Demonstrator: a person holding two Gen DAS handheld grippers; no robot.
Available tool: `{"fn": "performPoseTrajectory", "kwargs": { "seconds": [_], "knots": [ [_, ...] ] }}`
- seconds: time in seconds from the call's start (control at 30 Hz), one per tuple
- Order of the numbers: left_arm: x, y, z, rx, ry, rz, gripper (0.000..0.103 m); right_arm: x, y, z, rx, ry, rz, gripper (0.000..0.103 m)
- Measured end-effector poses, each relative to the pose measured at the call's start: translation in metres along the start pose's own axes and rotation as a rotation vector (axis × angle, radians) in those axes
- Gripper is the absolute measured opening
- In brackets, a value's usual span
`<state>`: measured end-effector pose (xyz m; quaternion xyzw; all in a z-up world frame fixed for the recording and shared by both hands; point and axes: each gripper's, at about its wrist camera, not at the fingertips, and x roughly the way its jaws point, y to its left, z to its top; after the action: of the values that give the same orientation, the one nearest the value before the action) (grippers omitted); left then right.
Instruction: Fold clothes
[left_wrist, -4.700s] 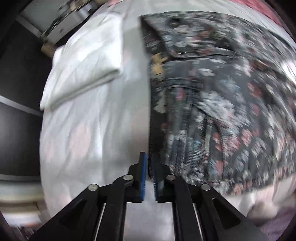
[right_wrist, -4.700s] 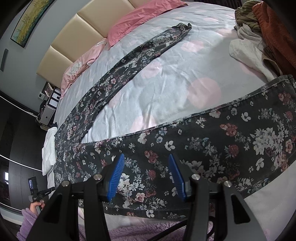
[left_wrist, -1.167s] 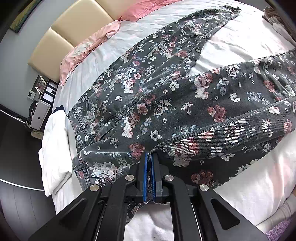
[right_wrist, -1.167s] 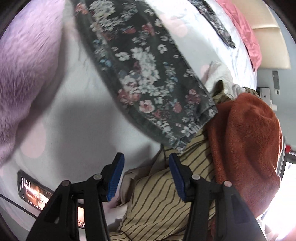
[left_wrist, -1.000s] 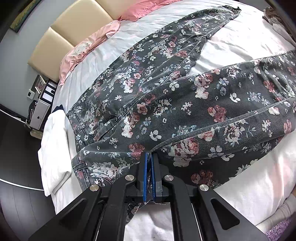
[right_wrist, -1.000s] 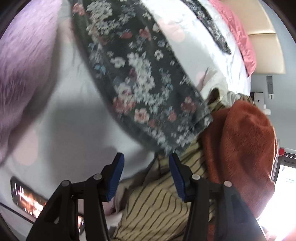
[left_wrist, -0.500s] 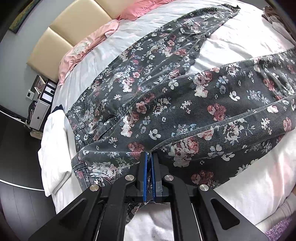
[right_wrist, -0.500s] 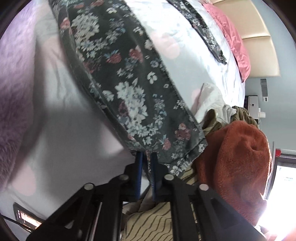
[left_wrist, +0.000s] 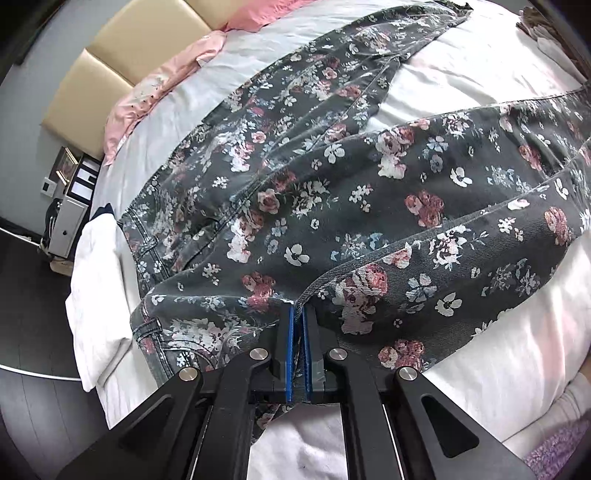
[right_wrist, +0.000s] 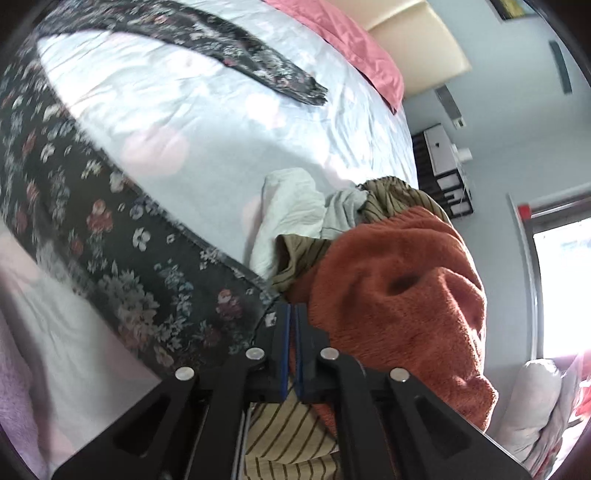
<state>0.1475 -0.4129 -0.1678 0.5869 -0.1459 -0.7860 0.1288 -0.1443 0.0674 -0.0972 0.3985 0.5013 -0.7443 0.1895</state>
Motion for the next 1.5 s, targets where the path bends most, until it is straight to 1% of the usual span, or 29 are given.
{"fn": "performPoseTrajectory", "kwargs": {
  "seconds": [0.07, 0.13, 0.2, 0.23, 0.3, 0.4, 0.5, 0.53, 0.6, 0.67, 0.8, 0.83, 0.87, 0.9, 0.93, 0.97, 1.03, 1.07, 1.1, 1.13, 1.23, 1.27, 1.3, 1.37, 1.47, 1.5],
  "knots": [
    [0.0, 0.002, 0.0, -0.009, -0.001, -0.005, 0.006, -0.013, 0.004, -0.006, -0.031, -0.03, 0.073, 0.002],
    [0.0, 0.003, -0.001, -0.016, 0.0, -0.011, 0.007, -0.022, 0.014, -0.013, -0.092, -0.044, 0.127, 0.002],
    [0.001, 0.002, -0.001, -0.009, 0.004, -0.013, 0.007, -0.027, 0.028, -0.021, -0.16, -0.039, 0.167, 0.007],
    [0.002, 0.002, -0.001, -0.006, 0.005, -0.014, 0.008, -0.029, 0.036, -0.026, -0.194, -0.033, 0.173, 0.008],
    [0.001, 0.002, -0.001, 0.006, 0.007, -0.015, 0.008, -0.03, 0.05, -0.032, -0.249, -0.023, 0.183, 0.024],
    [0.001, 0.003, -0.003, 0.032, 0.013, -0.02, 0.008, -0.032, 0.068, -0.04, -0.303, -0.01, 0.211, 0.034],
    [0.0, 0.003, -0.005, 0.046, 0.016, -0.025, 0.009, -0.03, 0.082, -0.048, -0.354, 0.002, 0.241, 0.042],
    [0.0, 0.004, -0.005, 0.044, 0.015, -0.028, 0.009, -0.027, 0.086, -0.05, -0.375, 0.011, 0.244, 0.044],
    [-0.001, 0.004, -0.006, 0.04, 0.014, -0.033, 0.009, -0.024, 0.093, -0.053, -0.407, 0.015, 0.203, 0.046],
    [0.0, 0.003, -0.006, 0.039, 0.014, -0.037, 0.009, -0.02, 0.094, -0.051, -0.399, 0.01, 0.166, 0.046],
    [-0.001, 0.004, -0.007, 0.044, 0.014, -0.055, 0.009, -0.014, 0.093, -0.042, -0.361, 0.007, 0.128, 0.045],
    [-0.001, 0.005, -0.007, 0.046, 0.015, -0.064, 0.009, -0.01, 0.094, -0.04, -0.356, 0.018, 0.115, 0.044],
    [-0.002, 0.006, -0.008, 0.049, 0.015, -0.077, 0.009, -0.005, 0.095, -0.038, -0.349, 0.035, 0.101, 0.041],
    [-0.002, 0.007, -0.008, 0.052, 0.014, -0.09, 0.009, -0.001, 0.096, -0.037, -0.341, 0.054, 0.088, 0.024],
    [-0.002, 0.008, -0.009, 0.054, 0.014, -0.103, 0.009, 0.002, 0.097, -0.035, -0.333, 0.064, 0.079, 0.014],
    [-0.003, 0.009, -0.01, 0.058, 0.013, -0.116, 0.009, 0.003, 0.098, -0.034, -0.326, 0.065, 0.072, 0.011],
    [-0.004, 0.01, -0.012, 0.075, 0.008, -0.137, 0.018, 0.004, 0.101, -0.032, -0.322, 0.064, 0.057, 0.008],
    [-0.005, 0.011, -0.013, 0.085, 0.01, -0.147, 0.03, 0.005, 0.102, -0.032, -0.321, 0.066, 0.053, 0.006],
    [-0.006, 0.011, -0.014, 0.097, 0.014, -0.159, 0.04, 0.005, 0.103, -0.031, -0.319, 0.068, 0.049, 0.006],
    [-0.007, 0.011, -0.016, 0.115, 0.02, -0.18, 0.043, 0.006, 0.103, -0.031, -0.317, 0.069, 0.044, 0.006],
    [-0.01, 0.009, -0.021, 0.172, 0.049, -0.216, 0.046, 0.012, 0.101, -0.03, -0.298, 0.077, 0.039, 0.006],
    [-0.011, 0.008, -0.023, 0.197, 0.061, -0.215, 0.048, 0.014, 0.101, -0.029, -0.293, 0.08, 0.04, 0.006],
    [-0.012, 0.007, -0.025, 0.223, 0.07, -0.203, 0.05, 0.015, 0.102, -0.029, -0.289, 0.082, 0.04, 0.006],
    [-0.012, 0.005, -0.029, 0.262, 0.087, -0.176, 0.051, 0.017, 0.103, -0.028, -0.287, 0.085, 0.039, 0.006],
    [-0.011, 0.005, -0.037, 0.278, 0.091, -0.146, 0.051, 0.019, 0.104, -0.028, -0.28, 0.089, 0.042, 0.006],
    [-0.01, 0.005, -0.04, 0.282, 0.083, -0.123, 0.051, 0.02, 0.104, -0.029, -0.277, 0.09, 0.043, 0.006]
  ]
}}
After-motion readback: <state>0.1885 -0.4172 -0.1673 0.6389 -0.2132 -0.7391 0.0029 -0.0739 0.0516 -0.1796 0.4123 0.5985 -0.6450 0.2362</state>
